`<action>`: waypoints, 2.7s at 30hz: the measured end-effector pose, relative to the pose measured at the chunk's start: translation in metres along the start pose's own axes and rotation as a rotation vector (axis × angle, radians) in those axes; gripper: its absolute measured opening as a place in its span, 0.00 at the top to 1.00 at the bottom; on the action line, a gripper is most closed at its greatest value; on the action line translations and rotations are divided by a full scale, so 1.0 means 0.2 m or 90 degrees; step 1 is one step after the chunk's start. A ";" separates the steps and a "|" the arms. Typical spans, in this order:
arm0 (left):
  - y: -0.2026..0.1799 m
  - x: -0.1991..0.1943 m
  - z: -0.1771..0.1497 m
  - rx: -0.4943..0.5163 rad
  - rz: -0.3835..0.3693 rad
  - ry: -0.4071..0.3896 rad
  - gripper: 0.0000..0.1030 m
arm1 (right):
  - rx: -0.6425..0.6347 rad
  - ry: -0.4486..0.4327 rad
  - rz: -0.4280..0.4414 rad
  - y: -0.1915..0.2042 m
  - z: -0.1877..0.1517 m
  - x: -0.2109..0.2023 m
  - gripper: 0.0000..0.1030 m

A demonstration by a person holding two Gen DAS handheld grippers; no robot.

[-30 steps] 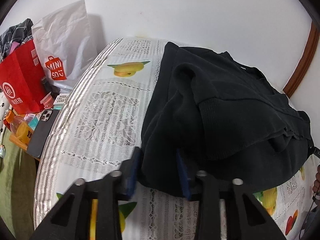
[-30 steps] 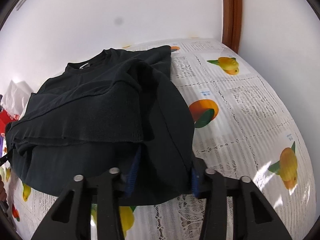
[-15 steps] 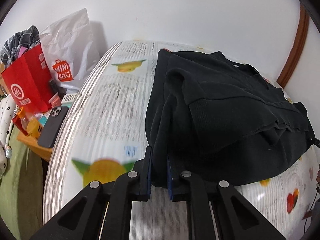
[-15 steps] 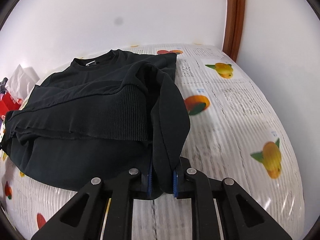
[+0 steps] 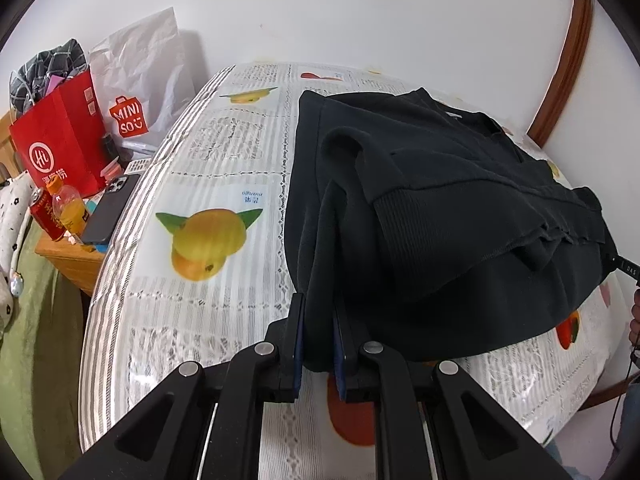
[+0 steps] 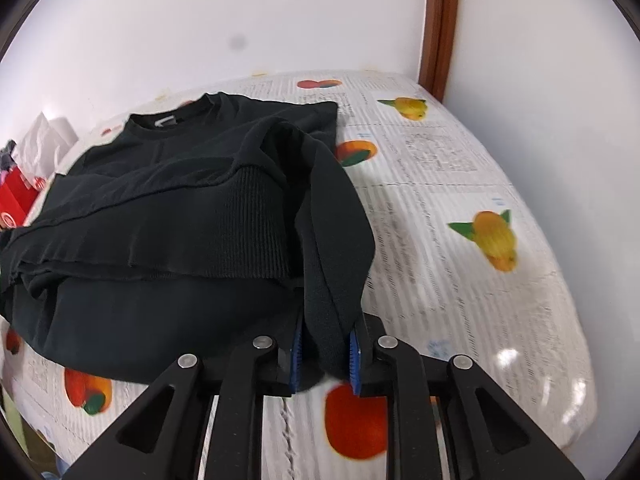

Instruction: Fold small clothes

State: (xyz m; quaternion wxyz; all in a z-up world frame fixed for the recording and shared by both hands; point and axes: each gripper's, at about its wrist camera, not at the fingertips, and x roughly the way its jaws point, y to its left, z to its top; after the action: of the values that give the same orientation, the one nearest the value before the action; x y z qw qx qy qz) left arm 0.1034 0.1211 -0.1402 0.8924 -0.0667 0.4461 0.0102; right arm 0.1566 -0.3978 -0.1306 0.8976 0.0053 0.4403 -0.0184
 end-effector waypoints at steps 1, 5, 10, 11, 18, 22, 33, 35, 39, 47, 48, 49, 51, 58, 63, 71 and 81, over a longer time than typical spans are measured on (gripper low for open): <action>0.00 -0.02 0.00 -0.004 0.000 -0.002 0.87 | -0.007 -0.006 -0.011 0.01 0.00 -0.03 0.81; 0.02 -0.11 0.01 -0.010 -0.011 -0.035 0.87 | -0.027 -0.047 -0.026 0.05 0.00 -0.18 0.69; -0.01 -0.21 0.05 -0.015 -0.051 -0.075 0.76 | -0.045 -0.090 0.019 0.12 0.05 -0.27 0.58; -0.02 -0.21 0.05 -0.014 -0.057 -0.078 0.75 | -0.046 -0.092 0.026 0.14 0.06 -0.26 0.58; -0.11 -0.10 0.12 -0.011 -0.099 -0.056 0.75 | 0.002 -0.071 0.051 0.18 0.16 -0.08 0.58; -0.12 0.01 0.17 -0.012 -0.103 -0.031 0.75 | 0.053 -0.055 0.066 0.14 0.21 0.03 0.58; -0.10 0.17 0.28 -0.036 -0.113 0.009 0.75 | 0.050 -0.044 0.076 0.18 0.29 0.19 0.67; -0.09 0.17 0.30 -0.046 -0.116 0.010 0.75 | 0.045 -0.047 0.069 0.18 0.29 0.19 0.71; -0.07 0.15 0.31 -0.063 -0.119 0.001 0.67 | 0.035 -0.050 0.076 0.17 0.28 0.17 0.75; -0.11 0.21 0.31 -0.041 -0.107 0.011 0.63 | 0.025 -0.042 0.084 0.16 0.26 0.16 0.72; -0.11 0.21 0.31 -0.041 -0.105 0.008 0.64 | 0.024 -0.040 0.082 0.17 0.25 0.17 0.72; -0.12 0.20 0.31 -0.039 -0.101 0.001 0.77 | 0.024 -0.038 0.081 0.17 0.25 0.17 0.75; -0.13 0.16 0.32 -0.025 -0.094 -0.015 0.88 | 0.020 -0.046 0.075 0.18 0.25 0.17 0.90; -0.18 -0.06 0.41 0.006 -0.095 -0.143 0.90 | 0.021 -0.151 0.127 0.15 0.31 -0.05 0.95; -0.23 -0.05 0.53 0.018 -0.080 -0.183 0.90 | 0.059 -0.223 0.136 0.09 0.38 -0.14 0.95; -0.31 0.22 0.57 0.043 -0.025 -0.103 0.90 | 0.059 -0.141 0.071 0.12 0.40 0.16 0.95; -0.26 0.22 0.47 0.035 -0.048 -0.041 0.78 | -0.019 -0.109 0.006 0.17 0.33 0.04 0.83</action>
State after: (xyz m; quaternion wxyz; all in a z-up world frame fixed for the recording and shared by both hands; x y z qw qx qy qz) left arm 0.2087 0.0801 -0.1131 0.9076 -0.0590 0.4142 -0.0336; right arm 0.2144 -0.3649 -0.0965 0.9321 -0.0076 0.3621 -0.0083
